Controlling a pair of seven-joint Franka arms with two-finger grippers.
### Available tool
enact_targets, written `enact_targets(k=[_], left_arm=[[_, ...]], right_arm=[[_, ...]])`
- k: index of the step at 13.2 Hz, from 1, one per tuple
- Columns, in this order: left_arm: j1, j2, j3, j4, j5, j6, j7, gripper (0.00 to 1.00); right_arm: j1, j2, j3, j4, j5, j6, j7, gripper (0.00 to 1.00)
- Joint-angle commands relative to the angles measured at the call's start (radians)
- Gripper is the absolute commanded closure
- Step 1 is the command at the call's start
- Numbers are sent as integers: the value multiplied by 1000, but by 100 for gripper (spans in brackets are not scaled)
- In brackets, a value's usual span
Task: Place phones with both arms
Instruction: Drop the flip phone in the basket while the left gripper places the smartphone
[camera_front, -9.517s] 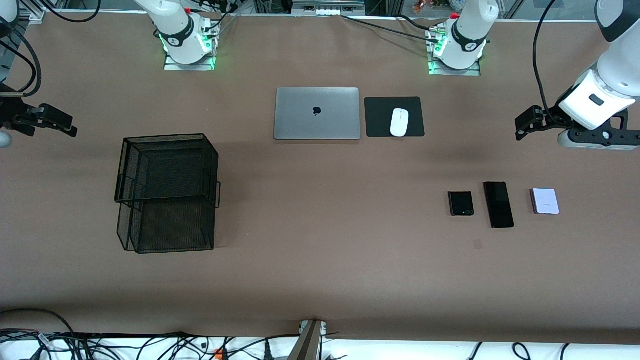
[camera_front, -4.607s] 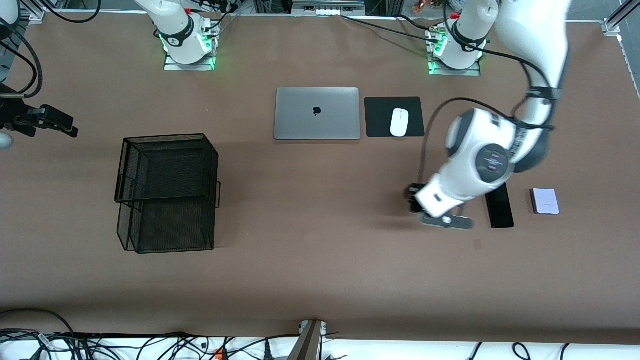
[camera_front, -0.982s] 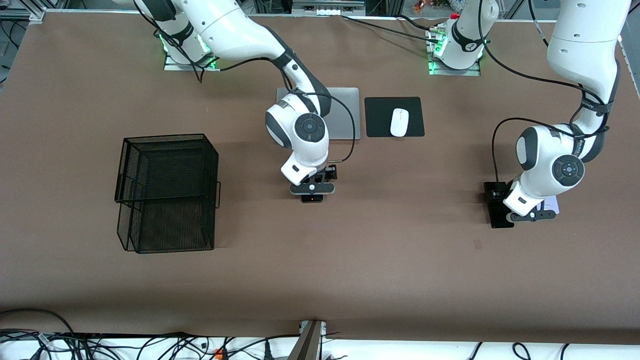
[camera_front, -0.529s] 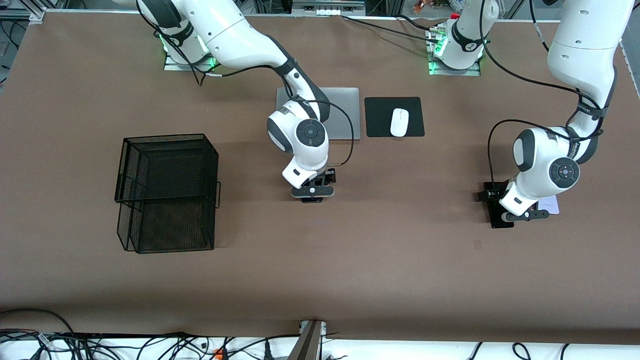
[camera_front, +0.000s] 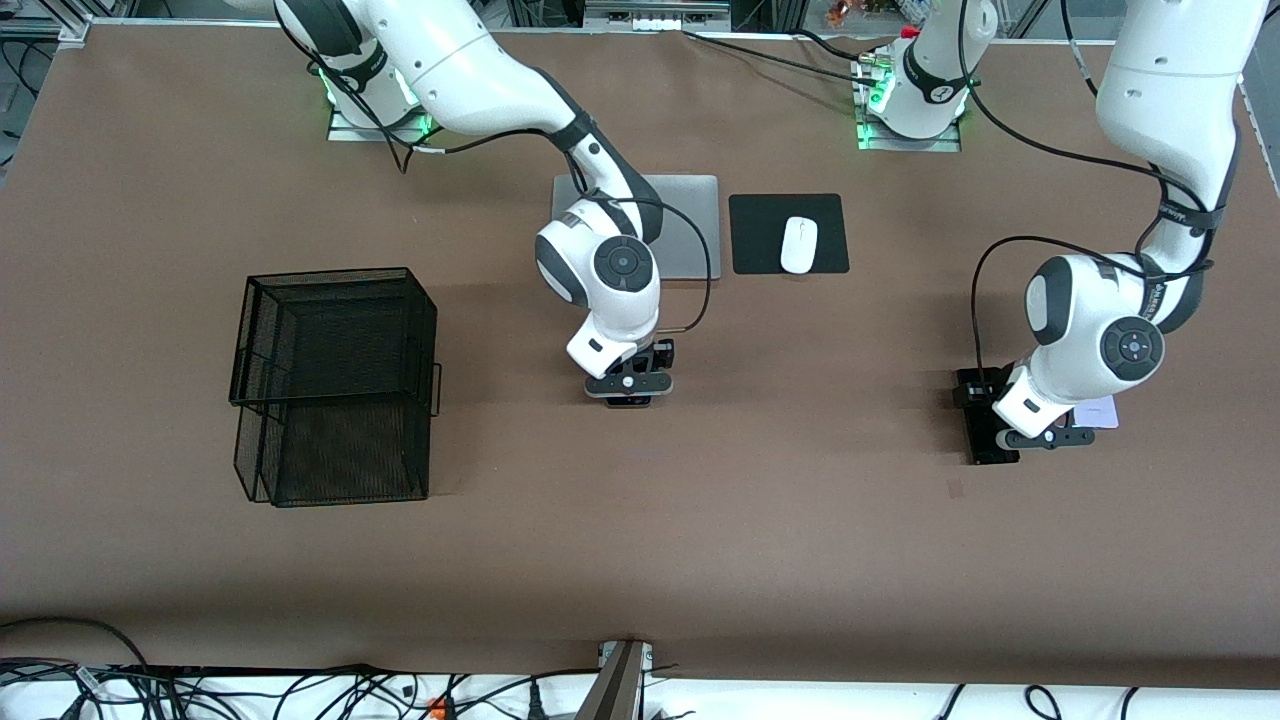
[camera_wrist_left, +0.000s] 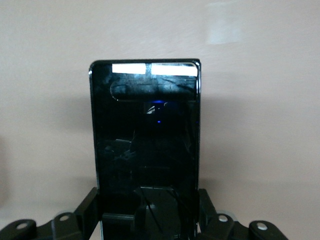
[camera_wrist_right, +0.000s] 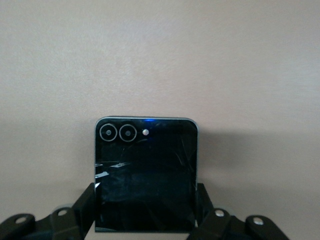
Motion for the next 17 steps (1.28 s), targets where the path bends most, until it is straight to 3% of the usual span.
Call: enact_targets(k=[1, 5, 7, 10, 12, 15, 17], left_arm=[[-8, -25, -16, 141, -14, -193, 10, 83], [-16, -24, -77, 297, -11, -377, -1, 83], [-75, -19, -83, 383, -14, -460, -12, 83], [-236, -1, -85, 438, -18, -472, -90, 85], [-354, 54, -86, 483, -52, -463, -201, 85], [-514, 175, -85, 590, -165, -384, -453, 85], [-586, 229, -86, 594, -170, -216, -545, 85]], right_arm=[[-16, -140, -4, 26, 22, -214, -10, 95], [-124, -347, -5, -6, 62, -492, -91, 95], [-164, -481, -75, -145, 64, -512, -198, 95], [-166, -725, -275, -479, 65, -396, -459, 95], [-165, -821, -402, -645, 62, -293, -612, 95], [-166, -817, -534, -737, 62, -174, -783, 95], [-171, -772, -567, -806, 67, -45, -821, 95]])
